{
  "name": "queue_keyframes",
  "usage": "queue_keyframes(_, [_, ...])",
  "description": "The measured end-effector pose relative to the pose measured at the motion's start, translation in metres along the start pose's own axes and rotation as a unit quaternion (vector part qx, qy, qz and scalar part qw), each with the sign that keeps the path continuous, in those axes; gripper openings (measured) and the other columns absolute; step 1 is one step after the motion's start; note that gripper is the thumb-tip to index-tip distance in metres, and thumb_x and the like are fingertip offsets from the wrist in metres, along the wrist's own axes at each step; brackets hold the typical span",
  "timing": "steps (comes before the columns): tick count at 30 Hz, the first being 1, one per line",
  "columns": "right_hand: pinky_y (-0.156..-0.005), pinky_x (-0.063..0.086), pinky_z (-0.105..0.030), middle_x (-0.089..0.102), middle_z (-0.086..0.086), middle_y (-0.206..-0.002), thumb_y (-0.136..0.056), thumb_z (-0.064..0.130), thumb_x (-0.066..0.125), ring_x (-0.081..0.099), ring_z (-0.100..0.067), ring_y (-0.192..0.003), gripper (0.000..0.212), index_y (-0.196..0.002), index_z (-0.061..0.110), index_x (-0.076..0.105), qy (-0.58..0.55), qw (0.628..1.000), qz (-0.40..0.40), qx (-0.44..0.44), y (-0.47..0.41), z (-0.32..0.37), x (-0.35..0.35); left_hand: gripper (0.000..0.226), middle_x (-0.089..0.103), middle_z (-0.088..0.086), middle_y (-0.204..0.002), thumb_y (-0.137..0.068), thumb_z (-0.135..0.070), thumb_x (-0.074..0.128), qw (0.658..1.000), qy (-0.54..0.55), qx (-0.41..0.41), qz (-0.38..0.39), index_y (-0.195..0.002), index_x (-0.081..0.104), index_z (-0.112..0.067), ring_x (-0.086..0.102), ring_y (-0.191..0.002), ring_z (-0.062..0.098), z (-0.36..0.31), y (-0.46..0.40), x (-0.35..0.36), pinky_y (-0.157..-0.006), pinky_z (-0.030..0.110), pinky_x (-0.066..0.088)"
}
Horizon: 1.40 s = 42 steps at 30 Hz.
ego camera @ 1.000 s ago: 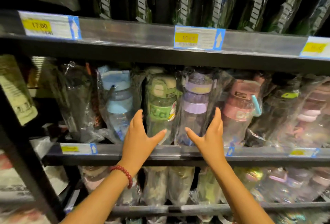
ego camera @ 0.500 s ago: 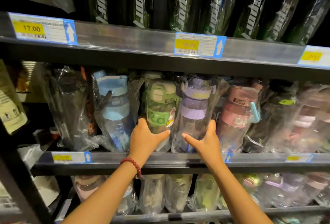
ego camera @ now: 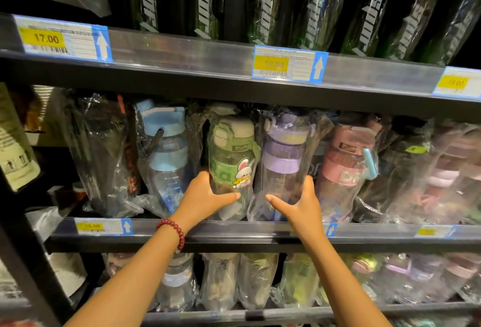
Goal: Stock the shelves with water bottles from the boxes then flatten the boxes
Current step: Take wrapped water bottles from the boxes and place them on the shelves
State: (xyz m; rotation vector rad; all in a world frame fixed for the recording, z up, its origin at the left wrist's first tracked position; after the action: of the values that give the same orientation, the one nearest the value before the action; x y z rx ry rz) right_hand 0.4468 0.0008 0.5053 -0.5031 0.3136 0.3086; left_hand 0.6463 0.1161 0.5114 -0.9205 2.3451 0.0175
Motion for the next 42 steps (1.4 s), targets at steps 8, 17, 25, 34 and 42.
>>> queue_keyframes(8, [-0.091,0.043,-0.026,0.054,0.009,-0.122,-0.07,0.03,0.083,0.053,-0.011,-0.109,0.075,-0.129,0.018,0.039,-0.011,1.0,0.012,-0.002,0.001,-0.001,0.0,0.056,0.058,-0.004,-0.107,-0.061,-0.044,0.068,0.998,0.063,0.002,-0.013,-0.105,0.044,-0.019,0.057,-0.099,0.017,0.0,0.015,0.006,-0.081,0.033,0.048])
queue_keyframes(17, [-0.087,0.05,-0.036,0.06,0.001,-0.117,-0.065,0.037,0.084,0.059,-0.019,-0.103,0.076,-0.124,0.018,0.039,0.014,0.999,-0.037,-0.001,0.003,-0.005,0.0,0.086,0.047,0.005,-0.121,-0.058,-0.048,0.082,0.971,0.105,0.051,-0.21,-0.119,0.03,-0.016,0.052,-0.107,0.021,-0.031,0.028,0.007,-0.078,0.032,0.046])
queue_keyframes(25, [-0.08,0.044,-0.029,0.056,0.0,-0.117,-0.069,0.032,0.083,0.055,-0.018,-0.103,0.075,-0.125,0.013,0.038,0.024,0.999,-0.047,-0.008,0.002,-0.004,-0.001,0.071,0.046,0.001,-0.097,-0.058,-0.051,0.083,0.976,0.045,0.004,-0.213,-0.096,0.035,-0.015,0.055,-0.1,0.029,-0.033,0.021,0.004,-0.071,0.031,0.041])
queue_keyframes(34, [-0.083,0.037,-0.023,0.048,0.007,-0.114,-0.072,0.023,0.082,0.048,-0.012,-0.102,0.073,-0.128,0.011,0.036,-0.003,1.0,-0.016,-0.008,0.002,-0.003,-0.005,0.053,0.051,-0.018,-0.089,-0.069,-0.026,0.083,0.987,0.13,0.027,-0.09,-0.105,0.045,-0.019,0.052,-0.08,-0.001,-0.029,0.01,-0.005,-0.066,0.015,0.04])
queue_keyframes(42, [-0.081,0.039,-0.027,0.048,0.003,-0.116,-0.07,0.027,0.082,0.049,-0.017,-0.101,0.082,-0.132,0.014,0.029,0.001,1.0,0.01,0.012,0.001,-0.006,-0.001,0.054,0.052,-0.001,-0.107,-0.071,-0.045,0.077,0.997,0.056,0.002,-0.05,-0.103,0.043,-0.016,0.054,-0.097,0.015,-0.024,0.012,0.0,-0.079,0.027,0.044])
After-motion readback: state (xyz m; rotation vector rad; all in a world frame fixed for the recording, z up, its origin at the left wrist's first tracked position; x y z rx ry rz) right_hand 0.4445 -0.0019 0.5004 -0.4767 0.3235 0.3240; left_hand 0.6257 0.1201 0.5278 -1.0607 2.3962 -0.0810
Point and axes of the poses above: each hand's wrist, its own y-axis away from the middle knuckle, its own x-axis out of the palm, z = x × y, the point moved 7 cm from there along -y, towards the middle knuckle
